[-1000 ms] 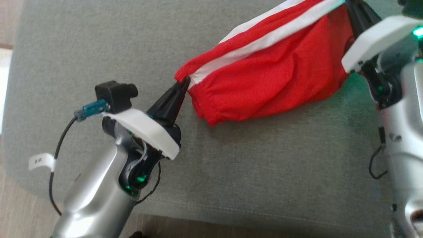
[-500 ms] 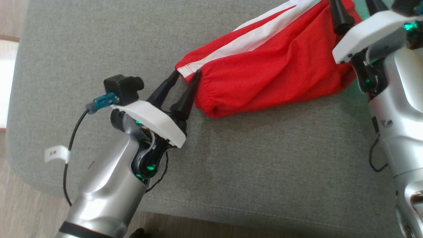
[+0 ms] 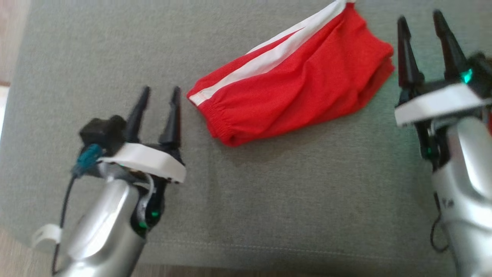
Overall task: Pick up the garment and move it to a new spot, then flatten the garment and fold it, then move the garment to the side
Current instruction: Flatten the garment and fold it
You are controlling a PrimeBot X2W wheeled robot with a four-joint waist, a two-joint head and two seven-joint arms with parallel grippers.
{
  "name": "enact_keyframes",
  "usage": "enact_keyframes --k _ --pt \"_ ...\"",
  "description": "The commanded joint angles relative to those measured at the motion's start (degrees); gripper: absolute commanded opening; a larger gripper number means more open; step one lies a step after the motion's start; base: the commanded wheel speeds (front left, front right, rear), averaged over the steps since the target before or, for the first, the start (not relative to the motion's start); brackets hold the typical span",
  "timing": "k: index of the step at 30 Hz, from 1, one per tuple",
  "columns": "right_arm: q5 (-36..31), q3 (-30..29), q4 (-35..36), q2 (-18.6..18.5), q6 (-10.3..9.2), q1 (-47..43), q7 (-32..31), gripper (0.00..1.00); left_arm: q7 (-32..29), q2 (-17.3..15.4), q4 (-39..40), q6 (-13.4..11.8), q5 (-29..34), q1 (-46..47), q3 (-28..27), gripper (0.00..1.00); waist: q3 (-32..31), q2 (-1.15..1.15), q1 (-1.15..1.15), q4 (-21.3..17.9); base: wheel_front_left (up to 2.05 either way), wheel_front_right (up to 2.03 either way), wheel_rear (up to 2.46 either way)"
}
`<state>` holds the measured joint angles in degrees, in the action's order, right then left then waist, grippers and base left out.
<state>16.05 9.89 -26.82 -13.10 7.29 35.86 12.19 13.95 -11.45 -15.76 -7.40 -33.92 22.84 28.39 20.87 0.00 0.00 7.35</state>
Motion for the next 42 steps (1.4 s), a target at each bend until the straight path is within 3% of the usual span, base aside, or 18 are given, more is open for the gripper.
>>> enact_keyframes --k 1,9,18,34,42 --pt "-1.0 -0.9 4.6 1.3 0.2 -3.0 0.1 1.0 0.8 -2.3 3.9 -1.3 2.0 0.6 -3.4 1.0 -1.7 0.0 0.0 -1.6 0.0 0.0 0.0" --pt "-4.8 -6.3 20.8 6.0 0.2 -18.9 -5.5 1.0 1.0 -3.8 12.0 -2.9 9.2 -4.1 -8.5 1.0 -5.2 0.0 0.0 -5.2 0.0 0.0 0.0" --pt "-5.8 -7.5 28.9 8.3 0.2 -27.6 -10.0 1.0 1.0 -3.8 12.7 -2.6 12.6 -8.3 -9.5 1.0 -6.5 0.0 0.0 -7.1 0.0 0.0 0.0" --pt "-6.1 -9.0 31.8 8.8 0.2 -28.3 -12.5 1.0 1.0 -2.1 13.1 -1.2 15.1 -8.9 -11.3 1.0 -5.3 0.0 0.0 -6.8 0.0 0.0 0.0" --pt "-5.8 -8.3 30.2 5.8 0.2 -19.4 -17.8 1.0 1.0 -0.7 13.9 0.1 16.2 -5.9 -11.7 1.0 -0.4 0.0 0.0 -4.3 0.0 0.0 0.0"
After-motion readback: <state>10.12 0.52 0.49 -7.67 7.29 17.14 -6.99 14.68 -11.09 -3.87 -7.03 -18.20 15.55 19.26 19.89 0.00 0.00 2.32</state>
